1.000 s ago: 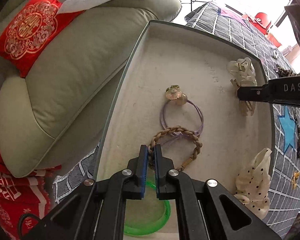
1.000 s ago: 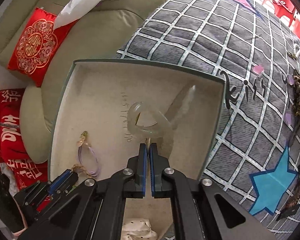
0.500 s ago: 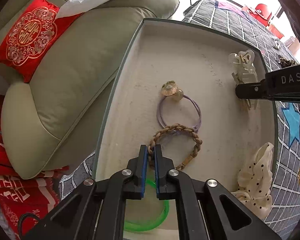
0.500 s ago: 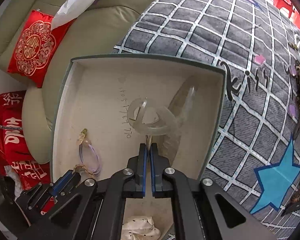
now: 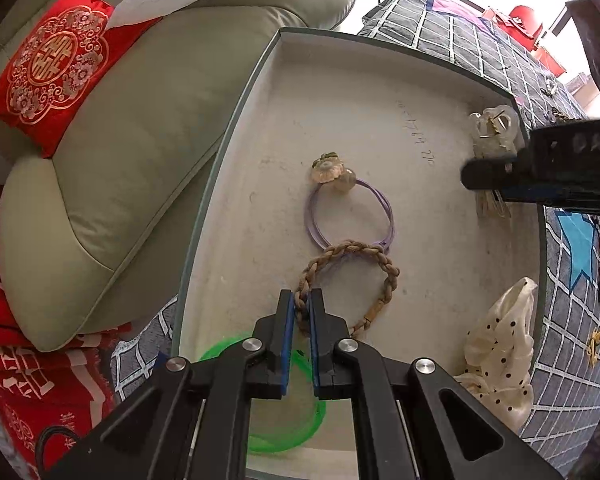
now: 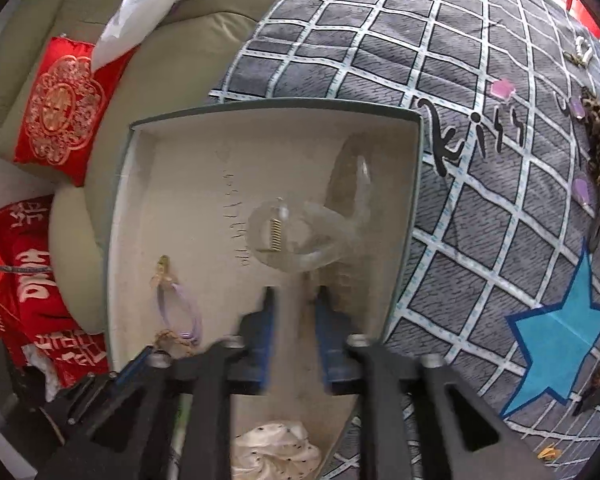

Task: Organize jewelry
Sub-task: 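Open both tools to drop the bracelet and clip into the tray, then move both open tools back over the remaining jewelry on the rug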

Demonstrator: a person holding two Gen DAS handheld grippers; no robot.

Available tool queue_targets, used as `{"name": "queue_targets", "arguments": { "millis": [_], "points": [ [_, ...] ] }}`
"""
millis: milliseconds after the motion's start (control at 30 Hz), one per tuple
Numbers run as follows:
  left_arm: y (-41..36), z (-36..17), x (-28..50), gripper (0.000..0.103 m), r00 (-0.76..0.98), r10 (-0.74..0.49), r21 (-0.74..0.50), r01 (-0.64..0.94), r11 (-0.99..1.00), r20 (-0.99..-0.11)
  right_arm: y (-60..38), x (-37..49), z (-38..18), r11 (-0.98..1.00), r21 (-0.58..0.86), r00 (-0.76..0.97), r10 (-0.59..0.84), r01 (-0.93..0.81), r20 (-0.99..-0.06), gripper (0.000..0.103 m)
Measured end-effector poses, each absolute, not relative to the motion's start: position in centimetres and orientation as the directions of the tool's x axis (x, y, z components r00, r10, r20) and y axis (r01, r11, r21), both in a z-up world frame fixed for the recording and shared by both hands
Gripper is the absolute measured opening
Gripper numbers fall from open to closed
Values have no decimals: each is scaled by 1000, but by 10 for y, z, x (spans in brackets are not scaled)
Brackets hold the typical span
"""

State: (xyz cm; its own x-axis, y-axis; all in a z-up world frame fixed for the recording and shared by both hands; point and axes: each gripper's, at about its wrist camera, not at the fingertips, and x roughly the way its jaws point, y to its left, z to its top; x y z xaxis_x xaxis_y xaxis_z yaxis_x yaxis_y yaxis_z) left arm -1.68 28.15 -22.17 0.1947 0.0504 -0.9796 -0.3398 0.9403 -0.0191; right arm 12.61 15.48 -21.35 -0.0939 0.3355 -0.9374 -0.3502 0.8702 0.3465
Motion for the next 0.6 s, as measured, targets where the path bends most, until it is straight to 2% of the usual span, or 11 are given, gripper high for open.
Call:
{"name": "queue_targets", "arguments": {
  "millis": [33, 200, 233, 267, 300, 600],
  "points": [
    [281, -221, -17, 8, 196, 52, -17, -338, 941, -979, 153, 125, -211, 868, 351, -89, 342, -352, -936, 48],
    [277, -217, -18, 10, 204, 68, -2, -324, 946, -977, 149, 121, -196, 848, 394, -85, 390, -355, -917, 48],
    [276, -216, -18, 22, 206, 71, 0, -324, 946, -976, 148, 119, -193, 845, 399, -80, 398, -355, -914, 48],
    [274, -215, -17, 79, 209, 74, 3, -324, 946, -975, 146, 118, -190, 843, 404, -77, 405, -354, -911, 48],
    [274, -213, -18, 101, 213, 83, 9, -329, 944, -974, 143, 116, -187, 841, 409, -75, 410, -353, -909, 48],
    [265, -196, -14, 102, 238, 120, 36, -327, 944, -964, 121, 111, -162, 840, 423, -31, 440, -338, -898, 48]
  ]
}}
